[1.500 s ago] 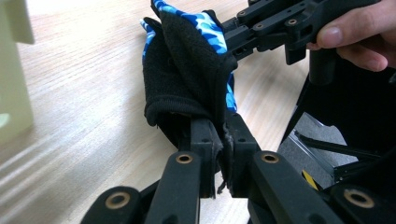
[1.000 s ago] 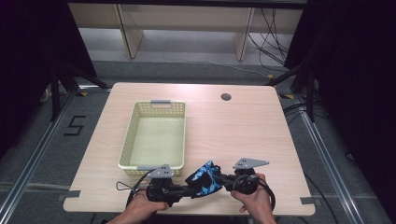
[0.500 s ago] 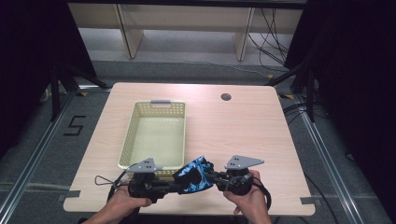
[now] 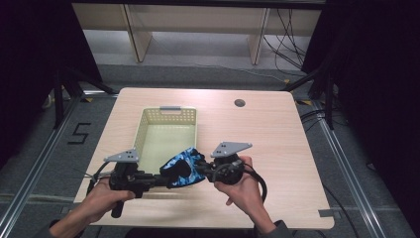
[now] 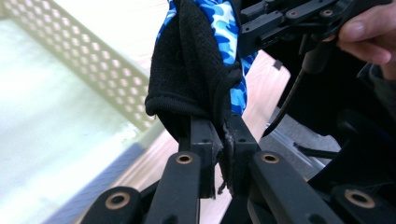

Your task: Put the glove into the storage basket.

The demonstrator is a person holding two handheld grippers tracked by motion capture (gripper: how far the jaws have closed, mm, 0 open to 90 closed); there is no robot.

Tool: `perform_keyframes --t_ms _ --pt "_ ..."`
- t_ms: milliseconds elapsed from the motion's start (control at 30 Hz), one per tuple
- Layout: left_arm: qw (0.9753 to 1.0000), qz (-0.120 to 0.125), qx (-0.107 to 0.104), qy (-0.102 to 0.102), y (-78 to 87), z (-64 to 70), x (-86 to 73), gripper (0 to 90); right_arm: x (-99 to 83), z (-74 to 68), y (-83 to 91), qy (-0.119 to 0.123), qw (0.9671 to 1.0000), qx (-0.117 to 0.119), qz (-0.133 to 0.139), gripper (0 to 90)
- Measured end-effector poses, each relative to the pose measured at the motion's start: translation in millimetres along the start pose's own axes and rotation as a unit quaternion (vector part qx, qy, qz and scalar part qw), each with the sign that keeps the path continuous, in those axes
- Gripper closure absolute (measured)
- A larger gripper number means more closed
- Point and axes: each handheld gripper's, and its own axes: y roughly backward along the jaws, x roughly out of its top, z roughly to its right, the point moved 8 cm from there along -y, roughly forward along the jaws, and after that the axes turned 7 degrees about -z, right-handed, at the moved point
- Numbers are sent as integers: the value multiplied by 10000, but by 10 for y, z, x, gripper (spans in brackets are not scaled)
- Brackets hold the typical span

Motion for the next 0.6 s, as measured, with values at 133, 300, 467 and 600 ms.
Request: perform_keyframes --t_ms 133,300,467,600 --pt "10000 -27 14 78 62 -86 20 839 105 -14 -98 -72 9999 116 -29 832" --pt "10000 -50 34 -3 150 -208 77 837 213 29 -184 121 9999 73 7 832" --pt "9999 -89 32 100 205 -364 125 835 323 44 -280 123 9999 18 -80 831" --pt "9994 -177 246 164 236 -510 147 832 395 58 -410 -3 9998 -12 -195 831"
